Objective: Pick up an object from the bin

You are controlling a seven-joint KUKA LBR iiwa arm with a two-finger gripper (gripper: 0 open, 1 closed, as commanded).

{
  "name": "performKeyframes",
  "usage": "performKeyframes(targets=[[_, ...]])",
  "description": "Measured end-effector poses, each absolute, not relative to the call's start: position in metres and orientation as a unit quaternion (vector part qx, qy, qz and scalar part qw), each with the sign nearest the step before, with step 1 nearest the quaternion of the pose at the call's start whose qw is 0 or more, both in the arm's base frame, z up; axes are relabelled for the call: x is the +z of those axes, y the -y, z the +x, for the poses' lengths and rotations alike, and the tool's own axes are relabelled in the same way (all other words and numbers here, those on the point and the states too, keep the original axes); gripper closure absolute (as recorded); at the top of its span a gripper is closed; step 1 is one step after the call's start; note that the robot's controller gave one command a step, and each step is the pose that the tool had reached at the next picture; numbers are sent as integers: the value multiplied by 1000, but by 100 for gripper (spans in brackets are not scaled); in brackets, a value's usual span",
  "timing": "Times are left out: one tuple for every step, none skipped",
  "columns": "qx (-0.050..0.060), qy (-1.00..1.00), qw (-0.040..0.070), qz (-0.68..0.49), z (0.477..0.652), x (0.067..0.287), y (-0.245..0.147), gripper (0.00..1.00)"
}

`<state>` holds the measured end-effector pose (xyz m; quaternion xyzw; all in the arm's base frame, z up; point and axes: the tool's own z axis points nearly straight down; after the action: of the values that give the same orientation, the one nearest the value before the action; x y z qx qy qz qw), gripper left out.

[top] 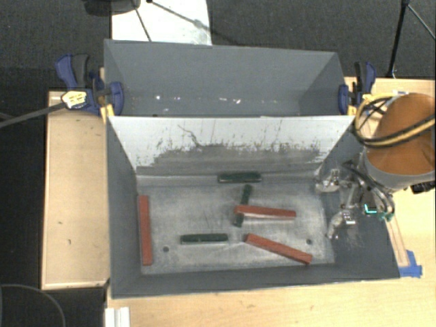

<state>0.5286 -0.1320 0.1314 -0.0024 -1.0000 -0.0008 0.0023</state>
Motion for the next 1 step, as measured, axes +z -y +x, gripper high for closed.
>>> performKeyframes(targets=[[0,1000,-1,-1,531,135,132,0]])
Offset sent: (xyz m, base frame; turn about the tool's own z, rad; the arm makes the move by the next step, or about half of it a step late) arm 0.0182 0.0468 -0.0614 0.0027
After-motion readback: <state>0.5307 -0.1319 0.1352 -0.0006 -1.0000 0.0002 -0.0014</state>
